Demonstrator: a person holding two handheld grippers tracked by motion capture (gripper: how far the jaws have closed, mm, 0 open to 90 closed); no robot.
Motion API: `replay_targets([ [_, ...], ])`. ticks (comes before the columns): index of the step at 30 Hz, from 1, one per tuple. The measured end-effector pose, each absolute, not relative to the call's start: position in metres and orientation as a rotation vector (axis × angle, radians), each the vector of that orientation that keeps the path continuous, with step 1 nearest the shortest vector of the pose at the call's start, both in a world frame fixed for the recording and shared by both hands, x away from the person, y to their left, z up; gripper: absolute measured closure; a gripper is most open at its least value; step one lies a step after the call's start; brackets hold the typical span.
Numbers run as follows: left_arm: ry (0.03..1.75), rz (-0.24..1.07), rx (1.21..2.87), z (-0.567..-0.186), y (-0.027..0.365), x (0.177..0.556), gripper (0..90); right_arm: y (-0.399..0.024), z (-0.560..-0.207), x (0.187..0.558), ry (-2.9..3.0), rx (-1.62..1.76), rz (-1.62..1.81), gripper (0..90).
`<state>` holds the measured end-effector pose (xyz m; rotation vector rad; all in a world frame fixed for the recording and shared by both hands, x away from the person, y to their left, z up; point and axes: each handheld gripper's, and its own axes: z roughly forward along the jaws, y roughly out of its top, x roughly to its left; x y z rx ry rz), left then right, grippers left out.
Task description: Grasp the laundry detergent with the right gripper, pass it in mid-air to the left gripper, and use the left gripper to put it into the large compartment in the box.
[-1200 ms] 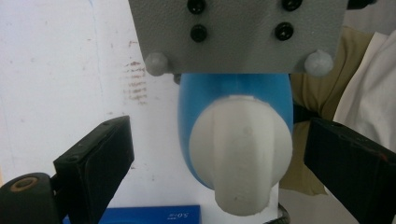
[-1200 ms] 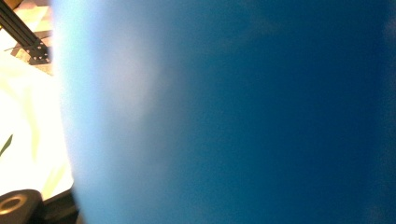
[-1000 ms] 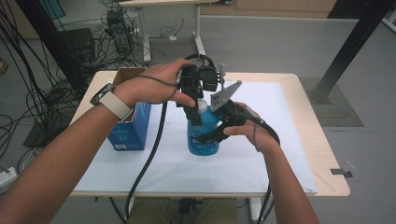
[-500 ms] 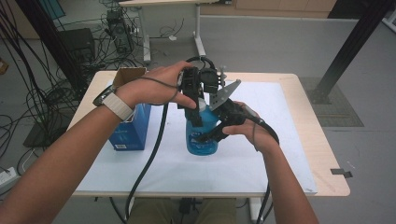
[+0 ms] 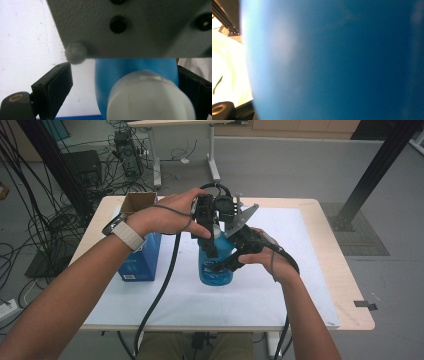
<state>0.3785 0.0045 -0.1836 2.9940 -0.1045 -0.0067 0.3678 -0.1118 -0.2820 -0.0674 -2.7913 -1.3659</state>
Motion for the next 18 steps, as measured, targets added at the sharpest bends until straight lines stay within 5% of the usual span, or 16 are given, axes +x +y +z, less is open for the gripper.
replay_targets([
  [18,-0.143,-0.032,2.994,-0.1869,0.0024,0.3765,20.2,-0.1125,-0.2812,0.3661,-2.781,-0.081,-1.375,43.2],
])
